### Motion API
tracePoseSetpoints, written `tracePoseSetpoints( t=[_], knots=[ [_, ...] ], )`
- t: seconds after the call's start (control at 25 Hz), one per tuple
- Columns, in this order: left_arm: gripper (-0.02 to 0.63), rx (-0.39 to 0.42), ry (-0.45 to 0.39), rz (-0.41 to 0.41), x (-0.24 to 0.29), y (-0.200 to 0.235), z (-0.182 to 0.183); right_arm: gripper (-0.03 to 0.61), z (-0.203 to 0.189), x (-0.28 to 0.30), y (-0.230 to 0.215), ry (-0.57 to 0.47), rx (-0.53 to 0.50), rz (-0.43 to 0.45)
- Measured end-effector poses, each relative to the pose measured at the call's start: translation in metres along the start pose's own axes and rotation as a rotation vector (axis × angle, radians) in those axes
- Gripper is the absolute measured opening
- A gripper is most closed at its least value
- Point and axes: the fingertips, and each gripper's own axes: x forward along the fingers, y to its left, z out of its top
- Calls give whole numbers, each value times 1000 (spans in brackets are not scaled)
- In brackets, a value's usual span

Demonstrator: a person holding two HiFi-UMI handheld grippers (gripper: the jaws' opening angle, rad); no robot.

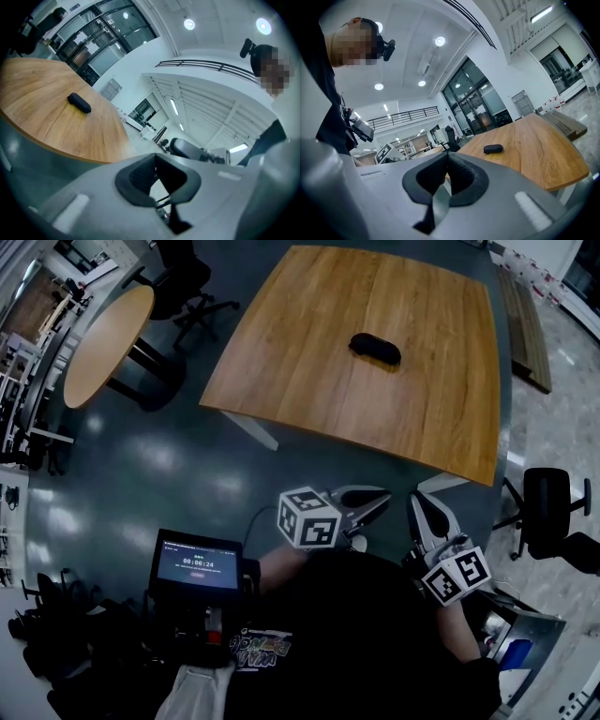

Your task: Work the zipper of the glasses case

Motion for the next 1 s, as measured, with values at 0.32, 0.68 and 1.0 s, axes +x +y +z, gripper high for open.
tracePoseSetpoints(
  t=[0.32, 0.68, 1.0],
  knots=[
    [0, -13, -16, 8, -7, 4, 3, 5, 0, 7, 5, 6, -1, 12],
    [0, -25, -40, 12, -9, 10, 17, 5, 9, 15, 5, 6, -13, 11],
    [0, -13, -56, 19, -8, 9, 25, 6, 13, 22, 5, 14, -21, 36]
  ],
)
